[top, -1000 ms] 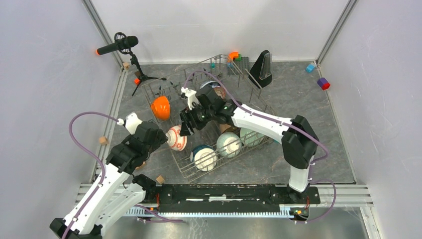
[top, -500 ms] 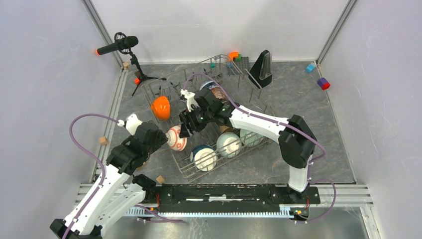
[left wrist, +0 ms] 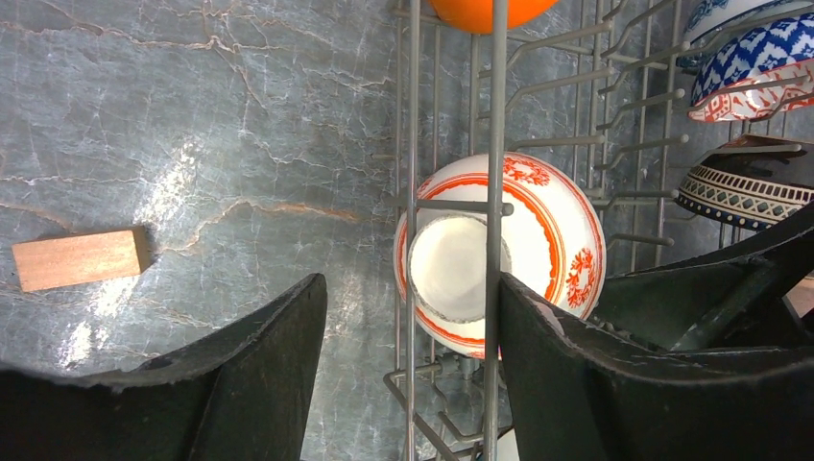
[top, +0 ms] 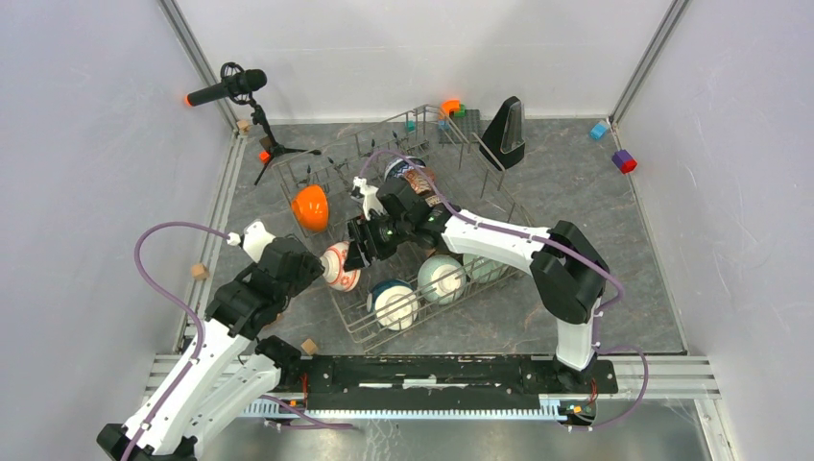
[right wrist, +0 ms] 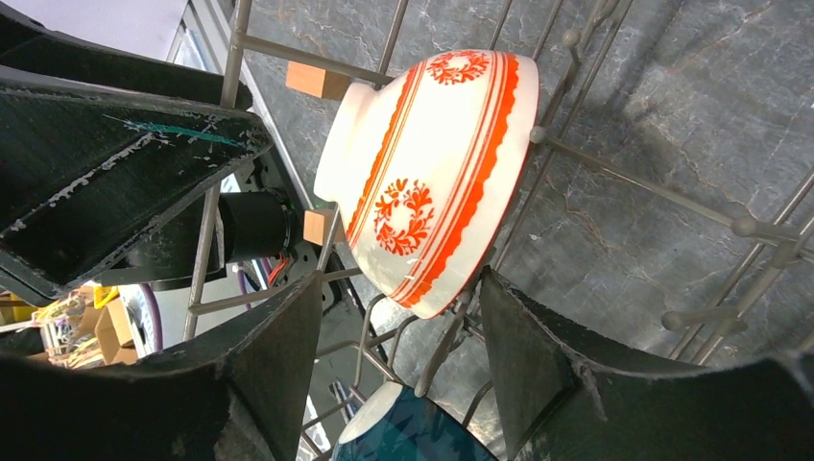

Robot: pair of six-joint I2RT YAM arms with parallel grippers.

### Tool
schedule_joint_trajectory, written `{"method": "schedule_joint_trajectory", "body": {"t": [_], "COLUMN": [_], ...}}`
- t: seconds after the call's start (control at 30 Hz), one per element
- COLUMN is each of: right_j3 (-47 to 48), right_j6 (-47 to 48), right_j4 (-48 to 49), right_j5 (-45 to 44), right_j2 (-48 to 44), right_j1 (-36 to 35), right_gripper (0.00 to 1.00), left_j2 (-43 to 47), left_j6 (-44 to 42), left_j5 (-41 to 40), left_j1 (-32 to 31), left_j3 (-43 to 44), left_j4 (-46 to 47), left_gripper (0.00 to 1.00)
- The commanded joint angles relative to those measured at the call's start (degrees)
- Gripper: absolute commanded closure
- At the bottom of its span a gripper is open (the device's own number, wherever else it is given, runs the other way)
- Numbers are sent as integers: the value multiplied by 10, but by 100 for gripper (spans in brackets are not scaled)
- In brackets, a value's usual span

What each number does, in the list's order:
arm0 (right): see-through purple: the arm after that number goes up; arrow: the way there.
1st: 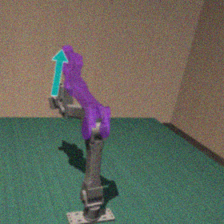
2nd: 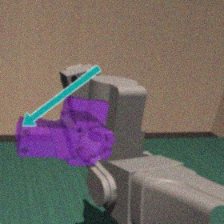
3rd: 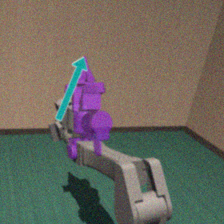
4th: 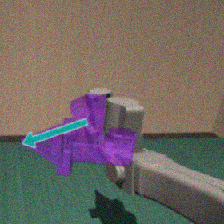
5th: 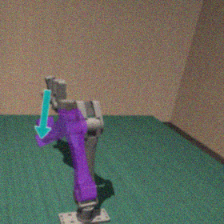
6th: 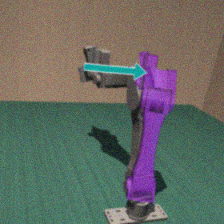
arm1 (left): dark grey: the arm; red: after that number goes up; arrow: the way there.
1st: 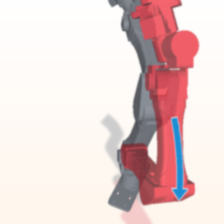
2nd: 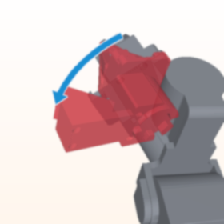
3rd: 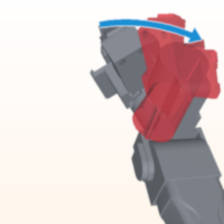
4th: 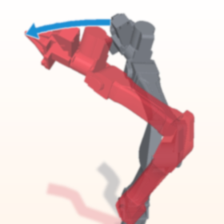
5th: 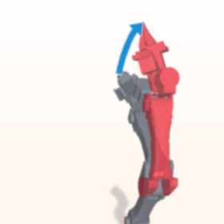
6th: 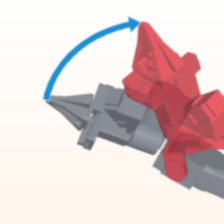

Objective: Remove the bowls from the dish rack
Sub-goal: Pick up the bowl from the dish rack.

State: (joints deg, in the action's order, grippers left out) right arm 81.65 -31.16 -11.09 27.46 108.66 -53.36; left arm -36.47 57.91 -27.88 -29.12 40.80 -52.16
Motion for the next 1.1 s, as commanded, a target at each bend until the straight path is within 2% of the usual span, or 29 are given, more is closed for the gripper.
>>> {"method": "schedule_joint_trajectory", "body": {"t": [0.0, 0.43, 1.07], "right_j3": [-19, -83, -148], "right_j6": [-37, -114, -177], "right_j4": [55, 165, 287], "right_j5": [18, 38, 90], "right_j2": [-2, -21, -47], "right_j1": [-2, -2, -2], "right_gripper": [34, 42, 48], "left_j2": [5, 17, 17], "left_j6": [20, 23, 24], "left_j5": [2, 6, 5], "left_j1": [-1, -1, -2], "left_j3": [-6, -13, -13], "left_j4": [15, 14, 14], "left_gripper": [30, 32, 33]}}
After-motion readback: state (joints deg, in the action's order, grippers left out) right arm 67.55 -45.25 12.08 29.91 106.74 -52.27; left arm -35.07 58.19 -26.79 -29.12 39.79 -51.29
